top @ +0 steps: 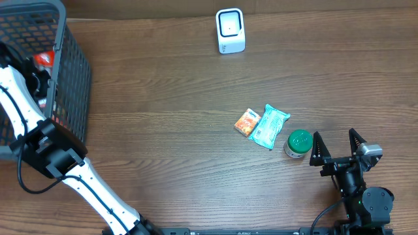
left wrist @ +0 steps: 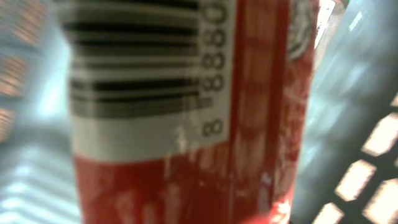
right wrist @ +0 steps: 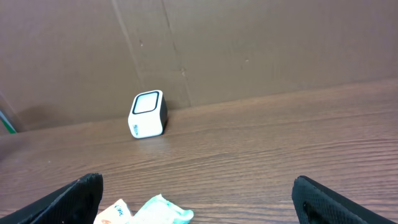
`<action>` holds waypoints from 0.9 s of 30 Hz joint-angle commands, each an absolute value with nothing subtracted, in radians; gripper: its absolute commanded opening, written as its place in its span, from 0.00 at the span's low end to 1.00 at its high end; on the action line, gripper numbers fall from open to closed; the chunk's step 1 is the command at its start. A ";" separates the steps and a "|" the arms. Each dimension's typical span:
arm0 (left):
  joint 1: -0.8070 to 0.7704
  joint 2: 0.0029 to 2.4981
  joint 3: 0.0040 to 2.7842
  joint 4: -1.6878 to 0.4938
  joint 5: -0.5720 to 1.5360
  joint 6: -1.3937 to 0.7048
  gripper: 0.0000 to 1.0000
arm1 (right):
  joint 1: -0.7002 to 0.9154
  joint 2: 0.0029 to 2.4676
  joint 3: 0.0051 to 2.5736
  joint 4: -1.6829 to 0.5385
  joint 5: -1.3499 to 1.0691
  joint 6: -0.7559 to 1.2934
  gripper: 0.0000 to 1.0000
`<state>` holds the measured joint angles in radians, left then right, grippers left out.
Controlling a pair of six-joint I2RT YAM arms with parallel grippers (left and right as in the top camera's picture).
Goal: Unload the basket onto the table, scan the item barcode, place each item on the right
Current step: 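Grasp the long red spaghetti package with the left gripper and lift, then carry the red package out and lay it on the table left of Kleenex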
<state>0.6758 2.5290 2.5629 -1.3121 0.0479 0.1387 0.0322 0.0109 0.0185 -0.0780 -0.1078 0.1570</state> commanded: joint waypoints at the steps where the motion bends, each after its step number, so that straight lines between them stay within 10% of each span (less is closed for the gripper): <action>1: 0.671 2.327 2.694 -1.289 0.052 0.062 0.20 | 0.027 0.003 0.008 -0.073 -0.110 0.160 1.00; 18: 0.596 1.784 2.717 -1.257 0.302 -0.165 0.15 | 0.027 0.003 0.008 -0.073 -0.110 0.160 1.00; 27: 0.270 1.732 2.715 -1.612 0.304 -0.128 0.13 | 0.027 0.003 0.008 -0.073 -0.110 0.160 1.00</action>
<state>0.3569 1.7199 2.7060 -1.5734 0.2714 -0.1429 0.0322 0.0109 0.0185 -0.0776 -0.1074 0.1570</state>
